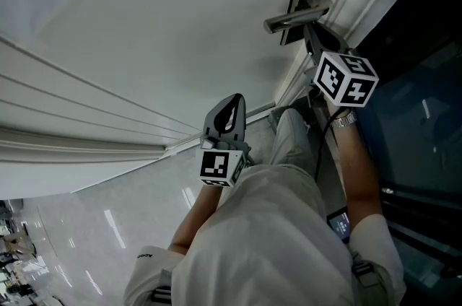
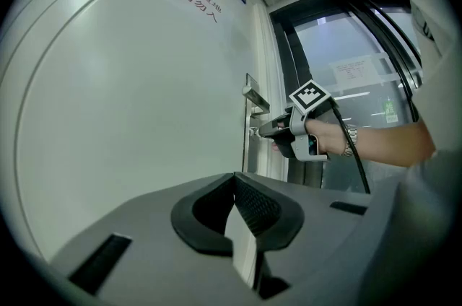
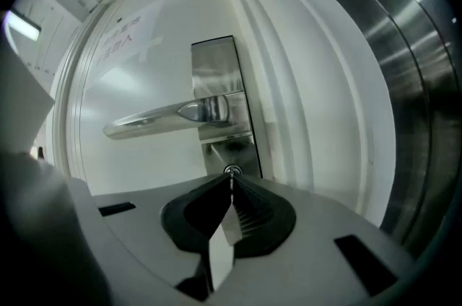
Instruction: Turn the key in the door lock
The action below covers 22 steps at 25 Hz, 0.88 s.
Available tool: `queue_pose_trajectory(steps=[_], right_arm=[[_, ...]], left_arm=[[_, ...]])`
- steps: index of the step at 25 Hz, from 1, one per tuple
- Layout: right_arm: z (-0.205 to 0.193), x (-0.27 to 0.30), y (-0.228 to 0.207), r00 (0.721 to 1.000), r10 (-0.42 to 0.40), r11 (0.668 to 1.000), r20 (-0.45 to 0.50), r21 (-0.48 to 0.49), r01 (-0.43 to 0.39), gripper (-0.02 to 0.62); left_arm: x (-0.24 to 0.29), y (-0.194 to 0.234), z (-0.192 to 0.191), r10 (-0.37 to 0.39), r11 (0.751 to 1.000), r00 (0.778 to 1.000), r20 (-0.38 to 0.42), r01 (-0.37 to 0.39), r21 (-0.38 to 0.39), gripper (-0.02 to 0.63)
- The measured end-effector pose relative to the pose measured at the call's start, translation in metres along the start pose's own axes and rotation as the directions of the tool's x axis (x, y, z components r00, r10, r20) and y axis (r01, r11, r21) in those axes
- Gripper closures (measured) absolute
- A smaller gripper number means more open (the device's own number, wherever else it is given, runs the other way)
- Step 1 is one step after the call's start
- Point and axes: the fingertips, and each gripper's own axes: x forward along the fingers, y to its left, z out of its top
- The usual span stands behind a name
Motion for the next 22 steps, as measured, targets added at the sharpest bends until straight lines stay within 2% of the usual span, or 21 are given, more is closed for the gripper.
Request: queue_pose_trajectory(steps=[3, 7, 9, 13, 16, 19, 22], right_arm=[[0.000, 0.000, -0.003, 0.999, 0.038, 0.985, 0.012, 0.165, -0.039, 0.588], [-0.002, 0.000, -0.006, 0.996, 0.076, 0.938, 0.035, 0.336, -0.084, 0.588], [-0.002, 0.000, -0.007, 0.994, 0.100, 0.903, 0.047, 0.415, -0.110, 0.588], [-0.002, 0.000, -0.009, 0.986, 0.146, 0.801, 0.077, 0.576, -0.164, 0.588], [-0.004, -0.001, -0.011, 0.981, 0.169, 0.737, 0.091, 0.649, -0.187, 0.586], [-0.005, 0.000, -0.012, 0.979, 0.181, 0.706, 0.097, 0.680, -0.198, 0.586], [-0.005, 0.001, -0.012, 0.974, 0.195, 0.661, 0.114, 0.718, -0.217, 0.586]], left_arm=[[0.000, 0.001, 0.001, -0.001, 1.000, 1.000, 0.001, 0.001, 0.001, 0.597], [0.001, 0.001, 0.002, -0.010, 1.000, 1.000, 0.003, 0.010, 0.000, 0.597], [0.001, 0.001, 0.002, -0.011, 1.000, 1.000, 0.002, 0.011, 0.002, 0.597], [0.001, 0.000, 0.003, -0.014, 1.000, 1.000, 0.006, 0.014, -0.001, 0.597], [0.002, 0.000, 0.001, -0.015, 1.000, 1.000, 0.001, 0.015, -0.001, 0.597], [0.002, 0.001, 0.000, -0.017, 1.000, 1.000, 0.000, 0.017, -0.001, 0.597], [0.001, 0.002, -0.002, -0.015, 1.000, 1.000, -0.013, 0.015, 0.000, 0.597]])
